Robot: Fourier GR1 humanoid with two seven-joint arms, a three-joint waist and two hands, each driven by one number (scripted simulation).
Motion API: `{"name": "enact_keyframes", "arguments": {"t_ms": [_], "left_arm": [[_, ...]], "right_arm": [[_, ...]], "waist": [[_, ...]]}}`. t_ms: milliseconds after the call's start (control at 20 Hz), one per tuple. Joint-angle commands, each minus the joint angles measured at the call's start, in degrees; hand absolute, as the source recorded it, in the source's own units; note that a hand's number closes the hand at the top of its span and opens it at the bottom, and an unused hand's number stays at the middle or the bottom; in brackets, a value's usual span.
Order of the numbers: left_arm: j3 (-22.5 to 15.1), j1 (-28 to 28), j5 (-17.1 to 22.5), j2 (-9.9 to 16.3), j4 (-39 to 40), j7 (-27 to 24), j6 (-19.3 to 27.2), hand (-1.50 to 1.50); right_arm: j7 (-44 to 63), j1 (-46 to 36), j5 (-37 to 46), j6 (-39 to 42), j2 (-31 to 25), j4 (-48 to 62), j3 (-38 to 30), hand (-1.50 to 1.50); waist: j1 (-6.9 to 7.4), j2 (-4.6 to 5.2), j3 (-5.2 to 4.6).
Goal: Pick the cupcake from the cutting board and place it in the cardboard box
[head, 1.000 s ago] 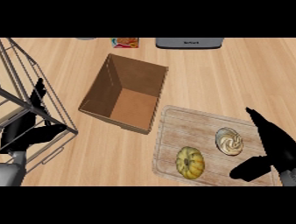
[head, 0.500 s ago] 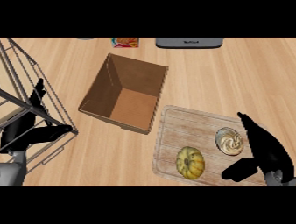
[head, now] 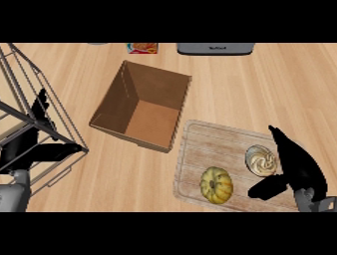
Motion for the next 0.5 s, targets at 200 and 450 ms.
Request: {"name": "enact_keyframes", "arguments": {"t_ms": [200, 450], "left_arm": [[-2.0, 7.6, -1.7, -2.2, -4.7, 3.2, -3.2, 0.0], [-2.6, 6.5, -4.4, -4.3, -6.5, 4.9, -3.1, 0.0]], "right_arm": [[-0.7, -3.1, 0.8, 2.2, 3.5, 5.2, -2.9, -1.5], [-1.7, -0.3, 2.8, 3.6, 3.9, 3.2, -2.2, -1.5]], "waist": [[0.62, -0.32, 0.22], [0.27, -0.4, 0.22]]}}
